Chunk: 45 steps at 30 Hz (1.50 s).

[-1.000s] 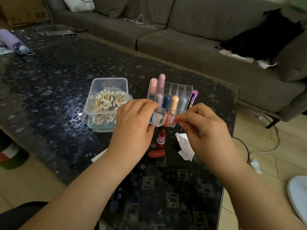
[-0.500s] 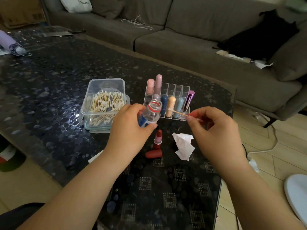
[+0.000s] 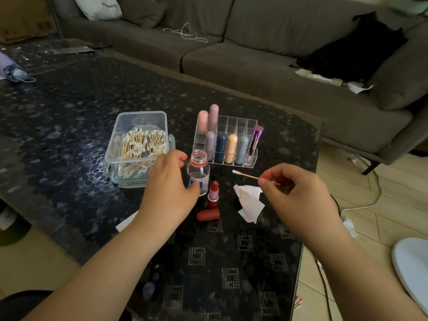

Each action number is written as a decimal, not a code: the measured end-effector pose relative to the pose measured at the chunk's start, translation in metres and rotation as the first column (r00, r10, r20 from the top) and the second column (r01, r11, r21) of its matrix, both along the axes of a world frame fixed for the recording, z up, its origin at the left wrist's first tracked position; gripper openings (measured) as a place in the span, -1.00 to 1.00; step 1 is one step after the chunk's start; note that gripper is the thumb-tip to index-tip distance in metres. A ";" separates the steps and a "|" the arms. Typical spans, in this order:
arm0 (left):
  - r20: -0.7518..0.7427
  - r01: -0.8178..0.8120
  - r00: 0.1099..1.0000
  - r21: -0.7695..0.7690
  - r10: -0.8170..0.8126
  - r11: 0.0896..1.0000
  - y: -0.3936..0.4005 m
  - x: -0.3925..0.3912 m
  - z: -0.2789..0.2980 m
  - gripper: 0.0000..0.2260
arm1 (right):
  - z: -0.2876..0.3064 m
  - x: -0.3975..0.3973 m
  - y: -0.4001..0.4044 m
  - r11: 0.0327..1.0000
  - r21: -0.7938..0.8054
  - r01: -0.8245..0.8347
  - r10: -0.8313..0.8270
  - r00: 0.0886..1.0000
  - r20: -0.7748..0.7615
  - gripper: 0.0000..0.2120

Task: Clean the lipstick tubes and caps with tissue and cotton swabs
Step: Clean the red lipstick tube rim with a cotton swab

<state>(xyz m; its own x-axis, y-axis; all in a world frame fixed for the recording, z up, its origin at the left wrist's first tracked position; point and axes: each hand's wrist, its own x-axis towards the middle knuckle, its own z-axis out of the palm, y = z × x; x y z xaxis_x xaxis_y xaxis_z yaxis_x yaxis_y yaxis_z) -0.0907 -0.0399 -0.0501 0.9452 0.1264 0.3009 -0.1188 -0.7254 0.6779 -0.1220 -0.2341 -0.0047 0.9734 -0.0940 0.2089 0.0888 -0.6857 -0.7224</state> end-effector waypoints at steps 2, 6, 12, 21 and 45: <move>0.125 0.017 0.992 0.083 -0.027 0.996 -0.001 -0.010 0.003 -0.69 | -0.001 0.000 -0.002 1.000 -0.001 0.002 -0.002 1.000 0.003 -0.89; 0.108 0.086 0.988 0.205 -0.110 0.975 -0.005 -0.024 -0.001 -0.79 | 0.000 -0.002 -0.002 1.000 0.005 0.005 -0.005 1.000 -0.010 -0.90; -0.088 0.121 0.991 0.315 -0.098 0.941 -0.019 -0.024 -0.008 -0.71 | 0.001 -0.007 -0.002 1.000 0.005 -0.004 0.004 1.000 -0.019 -0.86; -0.036 0.068 0.998 0.279 -0.060 0.958 -0.026 -0.015 -0.012 -0.84 | -0.001 -0.009 -0.010 0.990 0.138 -0.007 0.016 0.998 -0.060 -0.88; -0.066 0.212 0.917 -0.755 -0.393 0.621 -0.009 -0.054 0.044 -0.65 | 0.021 -0.022 0.011 0.892 0.343 -0.296 0.218 0.944 0.248 -0.92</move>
